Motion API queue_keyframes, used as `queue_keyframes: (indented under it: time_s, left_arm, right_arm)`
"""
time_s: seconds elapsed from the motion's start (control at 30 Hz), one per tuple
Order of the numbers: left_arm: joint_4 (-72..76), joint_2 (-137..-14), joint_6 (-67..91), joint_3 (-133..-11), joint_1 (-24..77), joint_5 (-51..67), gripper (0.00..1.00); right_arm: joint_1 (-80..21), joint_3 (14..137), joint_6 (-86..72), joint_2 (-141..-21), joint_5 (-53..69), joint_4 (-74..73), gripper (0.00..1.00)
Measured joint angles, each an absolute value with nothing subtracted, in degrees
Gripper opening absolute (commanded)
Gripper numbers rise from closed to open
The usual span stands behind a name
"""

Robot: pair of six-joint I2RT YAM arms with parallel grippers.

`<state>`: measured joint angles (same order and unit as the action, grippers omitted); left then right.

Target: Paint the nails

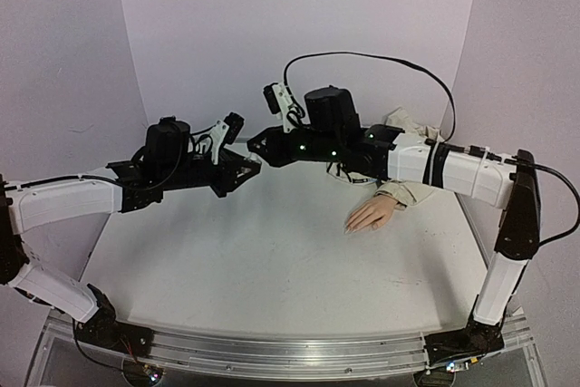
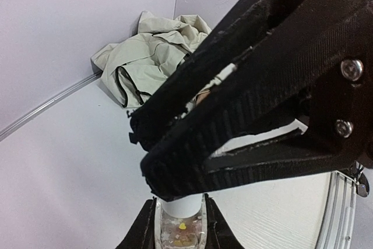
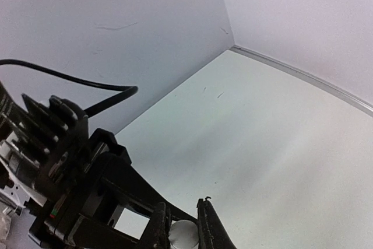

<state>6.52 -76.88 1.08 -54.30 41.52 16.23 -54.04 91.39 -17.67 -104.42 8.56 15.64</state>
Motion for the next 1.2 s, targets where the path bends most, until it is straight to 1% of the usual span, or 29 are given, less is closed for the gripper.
queue_keyframes:
  time_s: [0.13,0.17,0.2,0.3,0.33,0.37,0.4,0.5,0.63,0.8,1.0,1.1,1.2]
  left_arm:
    - [6.7,-76.9,1.1,-54.3,41.7,14.7,0.00]
    - [6.9,-76.9,1.1,-54.3,41.7,14.8,0.02]
    - [7.1,-76.9,1.1,-54.2,41.7,14.8,0.09]
    - [7.5,-76.8,1.3,-53.7,41.7,15.3,0.49]
    - [7.5,-76.7,1.8,-53.6,41.6,15.2,0.60]
    - [7.6,-76.6,1.8,-53.4,41.1,14.9,0.74]
    - [7.6,-76.5,1.9,-53.2,40.5,15.1,0.80]
    - [7.6,-76.5,2.8,-52.4,38.5,17.2,0.91]
    - [7.6,-76.2,3.6,-50.7,38.1,21.1,0.93]
    - [7.5,-73.5,3.5,-48.3,38.1,22.3,0.94]
    - [7.6,-70.1,3.2,-48.2,38.1,22.3,0.94]
    - [7.6,-70.0,3.1,-48.2,38.2,22.3,0.94]
    - [7.6,-70.1,3.1,-48.2,38.1,22.3,0.94]
  right_arm:
    - [-55.4,91.4,-19.0,-104.5,2.9,16.0,0.00]
    - [-55.6,91.5,-19.4,-104.5,2.2,16.0,0.00]
    - [-55.7,91.5,-19.5,-104.5,1.7,16.1,0.00]
    - [-56.1,91.5,-19.9,-104.5,0.8,16.1,0.00]
    - [-56.1,91.4,-20.1,-104.5,0.6,15.9,0.00]
    - [-56.2,91.4,-20.1,-104.4,0.2,15.4,0.00]
    - [-56.3,91.3,-20.3,-104.3,-0.3,15.1,0.00]
    - [-56.1,88.8,-21.1,-103.4,-2.6,15.4,0.00]
    - [-53.9,81.1,-22.3,-100.2,-8.5,15.4,0.00]
    - [-48.2,65.7,-27.4,-92.7,-18.8,14.5,0.00]
    - [-42.5,47.2,-39.4,-79.1,-34.0,9.9,0.00]
    - [-39.4,39.6,-45.7,-73.3,-37.6,7.6,0.00]
    - [-35.8,34.7,-53.2,-70.9,-41.1,4.1,0.00]
